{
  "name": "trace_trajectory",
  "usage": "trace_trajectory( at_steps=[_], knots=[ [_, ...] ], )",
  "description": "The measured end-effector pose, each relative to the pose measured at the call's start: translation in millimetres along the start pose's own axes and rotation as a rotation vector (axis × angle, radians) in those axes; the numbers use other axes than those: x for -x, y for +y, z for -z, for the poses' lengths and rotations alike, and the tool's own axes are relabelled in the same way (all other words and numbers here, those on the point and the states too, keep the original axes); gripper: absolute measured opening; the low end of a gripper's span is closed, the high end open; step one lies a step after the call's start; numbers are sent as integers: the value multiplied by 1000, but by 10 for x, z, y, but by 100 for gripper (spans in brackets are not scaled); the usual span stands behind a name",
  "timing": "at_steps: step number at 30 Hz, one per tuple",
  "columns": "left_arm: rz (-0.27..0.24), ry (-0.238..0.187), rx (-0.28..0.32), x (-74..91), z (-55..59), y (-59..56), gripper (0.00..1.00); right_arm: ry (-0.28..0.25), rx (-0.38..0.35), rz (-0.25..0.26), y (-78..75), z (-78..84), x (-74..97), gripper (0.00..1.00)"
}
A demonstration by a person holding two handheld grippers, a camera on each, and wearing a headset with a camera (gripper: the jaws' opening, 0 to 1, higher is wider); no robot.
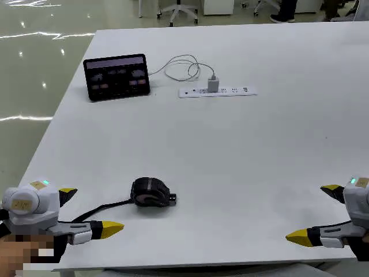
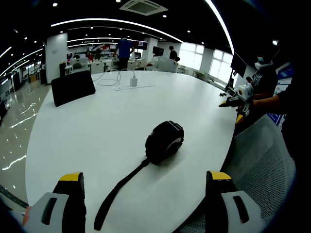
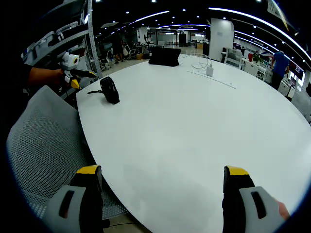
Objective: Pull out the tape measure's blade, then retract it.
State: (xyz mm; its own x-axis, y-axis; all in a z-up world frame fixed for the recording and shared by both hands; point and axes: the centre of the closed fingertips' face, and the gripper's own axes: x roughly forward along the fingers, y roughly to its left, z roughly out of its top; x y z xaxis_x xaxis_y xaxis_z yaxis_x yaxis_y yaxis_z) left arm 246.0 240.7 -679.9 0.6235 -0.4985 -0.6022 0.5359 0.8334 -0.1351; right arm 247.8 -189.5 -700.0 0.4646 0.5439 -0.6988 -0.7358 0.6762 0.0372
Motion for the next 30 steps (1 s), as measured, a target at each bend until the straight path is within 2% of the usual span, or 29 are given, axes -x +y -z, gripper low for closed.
trace_trajectory(
  at_steps=[7,17,21,24,30],
  knots=[
    [-4,-7,-4,21,-34,32,100,3,-2,-8,-4,-2,3,100],
    [-9,-1,-8,41,-7,29,100,0,7,-12,-11,-18,-7,100],
    [-1,2,-11,41,-4,16,100,21,26,-12,-35,19,-9,100],
    [21,0,-3,36,-11,-19,100,16,21,-15,-33,5,-4,100],
    [30,9,-7,27,10,-37,100,13,20,-16,-47,0,0,100]
  ],
)
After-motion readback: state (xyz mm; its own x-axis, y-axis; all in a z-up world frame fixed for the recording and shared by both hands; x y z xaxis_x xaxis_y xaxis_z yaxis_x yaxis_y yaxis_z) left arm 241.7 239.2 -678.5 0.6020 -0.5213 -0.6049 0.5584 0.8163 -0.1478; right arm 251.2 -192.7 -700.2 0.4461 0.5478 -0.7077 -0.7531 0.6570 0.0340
